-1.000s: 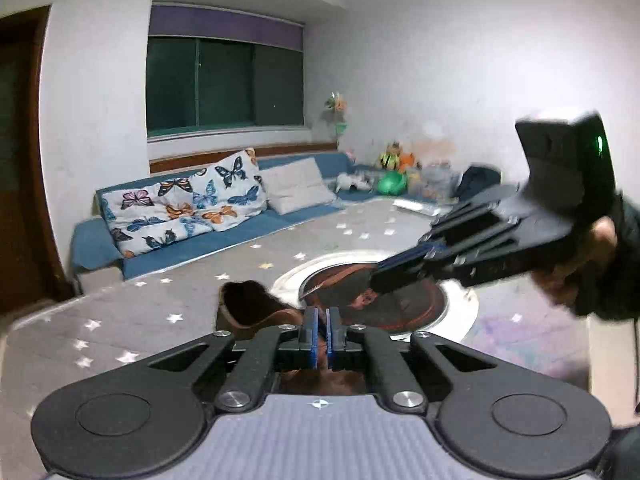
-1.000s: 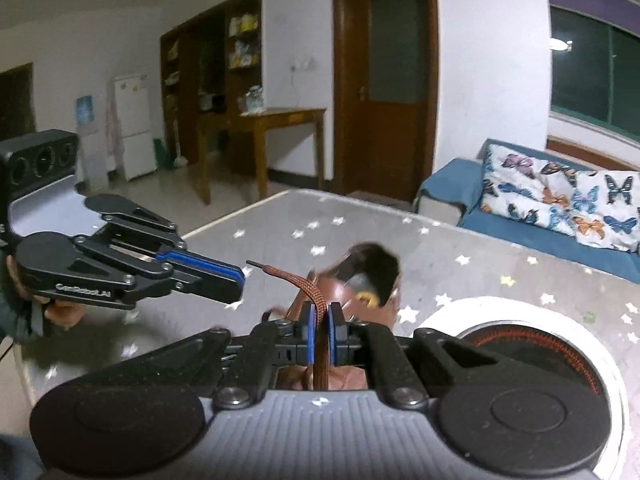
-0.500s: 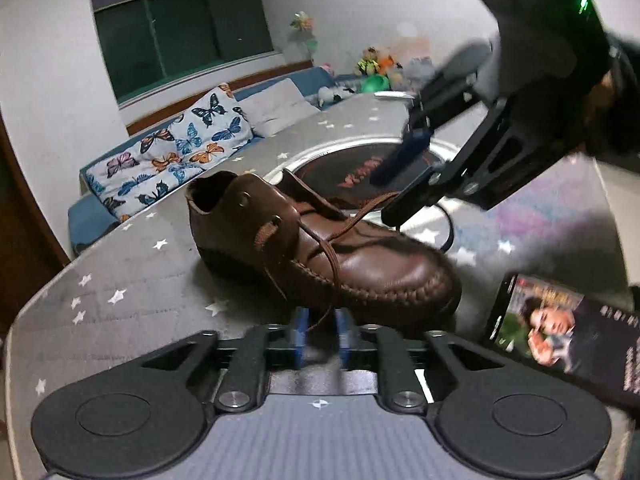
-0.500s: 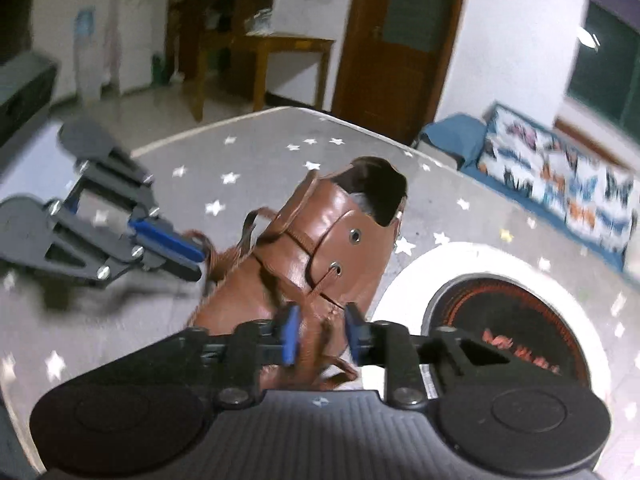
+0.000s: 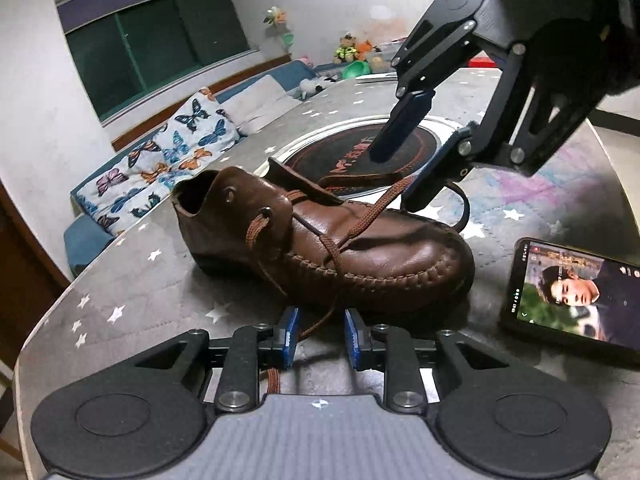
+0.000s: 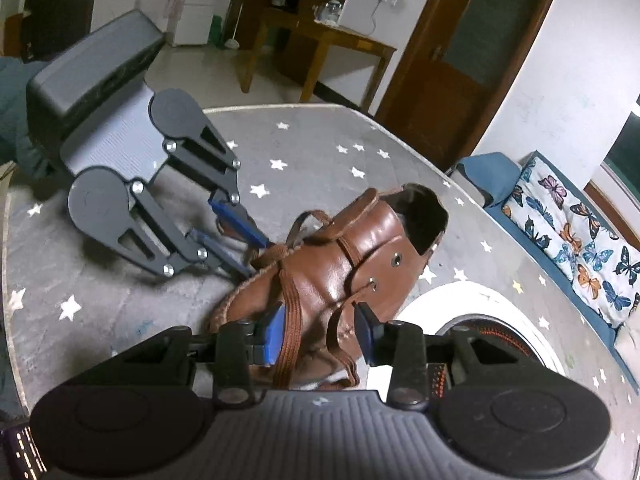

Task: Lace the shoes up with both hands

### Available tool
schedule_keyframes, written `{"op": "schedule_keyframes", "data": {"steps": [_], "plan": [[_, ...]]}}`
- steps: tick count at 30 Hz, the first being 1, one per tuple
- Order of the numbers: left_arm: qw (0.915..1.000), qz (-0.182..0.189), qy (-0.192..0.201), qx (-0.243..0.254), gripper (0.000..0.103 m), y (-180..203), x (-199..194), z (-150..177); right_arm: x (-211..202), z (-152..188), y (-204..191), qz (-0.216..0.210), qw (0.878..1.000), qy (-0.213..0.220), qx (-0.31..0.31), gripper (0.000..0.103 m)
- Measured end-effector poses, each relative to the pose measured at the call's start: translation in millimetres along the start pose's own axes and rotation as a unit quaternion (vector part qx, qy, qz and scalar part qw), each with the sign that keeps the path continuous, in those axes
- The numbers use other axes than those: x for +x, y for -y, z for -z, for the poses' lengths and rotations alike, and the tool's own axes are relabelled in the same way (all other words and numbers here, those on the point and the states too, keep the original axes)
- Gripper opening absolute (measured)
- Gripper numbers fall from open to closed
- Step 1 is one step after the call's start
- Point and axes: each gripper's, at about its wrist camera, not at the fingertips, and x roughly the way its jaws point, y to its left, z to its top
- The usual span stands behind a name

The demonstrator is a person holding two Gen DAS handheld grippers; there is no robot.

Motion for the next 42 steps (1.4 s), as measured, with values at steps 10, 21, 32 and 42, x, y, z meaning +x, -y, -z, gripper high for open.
{"op": "schedule_keyframes", "data": {"steps": [10, 21, 32, 42], "plan": [[0.9995, 0.029, -0.007, 0.009, 0.006, 1, 6, 2, -6, -8, 11, -0.037, 0.999, 0.004, 0.037, 0.027], [0.9828, 0.044, 0.085, -0.158, 0.003, -31, -36, -12, 15, -9, 11, -0.083, 0.994, -0.016, 0.073, 0.018], [0.9688, 0.037, 0.141, -0.2, 0.003, -42, -66, -36, 10, -6, 16, -0.087, 0.987, 0.008, 0.135, 0.003], [0.9539, 0.006, 0.202, -0.222, 0.003, -71, -91, -71, -61, -33, 42, 0.012, 0.975, 0.161, 0.156, 0.003]]}}
